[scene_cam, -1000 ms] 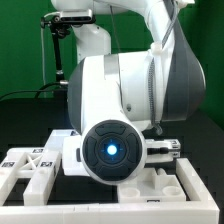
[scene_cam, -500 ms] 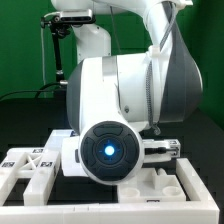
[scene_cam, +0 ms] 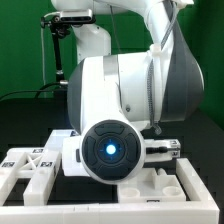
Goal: Assemble chair
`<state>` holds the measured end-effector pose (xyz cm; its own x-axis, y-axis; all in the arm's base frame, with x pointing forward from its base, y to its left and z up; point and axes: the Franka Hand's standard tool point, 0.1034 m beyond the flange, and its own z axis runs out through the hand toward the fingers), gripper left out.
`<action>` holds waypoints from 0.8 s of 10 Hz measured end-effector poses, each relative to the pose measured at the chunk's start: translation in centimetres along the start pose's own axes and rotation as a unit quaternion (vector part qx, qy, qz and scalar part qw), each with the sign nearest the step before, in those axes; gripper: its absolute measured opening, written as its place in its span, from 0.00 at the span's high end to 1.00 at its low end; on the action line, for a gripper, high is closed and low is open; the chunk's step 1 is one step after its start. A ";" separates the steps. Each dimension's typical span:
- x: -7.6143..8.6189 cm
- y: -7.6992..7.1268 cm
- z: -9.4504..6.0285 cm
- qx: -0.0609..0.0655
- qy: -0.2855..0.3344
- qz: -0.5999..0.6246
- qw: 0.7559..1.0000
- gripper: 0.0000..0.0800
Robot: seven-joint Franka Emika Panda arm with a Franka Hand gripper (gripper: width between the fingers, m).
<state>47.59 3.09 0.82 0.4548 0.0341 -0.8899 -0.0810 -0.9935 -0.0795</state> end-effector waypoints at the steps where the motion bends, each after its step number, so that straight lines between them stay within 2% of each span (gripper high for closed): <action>1: -0.1 0.0 -0.3 0.000 0.002 -0.001 1.000 0.65; 3: -1.5 -0.2 -1.9 0.002 0.005 -0.004 1.000 0.65; 6: -4.8 -0.6 -6.9 0.006 0.019 -0.019 1.000 0.65; 8: -4.0 -0.7 -7.8 0.005 0.050 -0.027 0.998 0.65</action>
Offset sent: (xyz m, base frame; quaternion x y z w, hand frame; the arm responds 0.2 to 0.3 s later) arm 0.0341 0.0026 0.0768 0.0072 -0.0201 -0.0467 0.9987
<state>52.72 2.85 7.93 0.5451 0.0762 -0.8349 -0.0619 -0.9895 -0.1308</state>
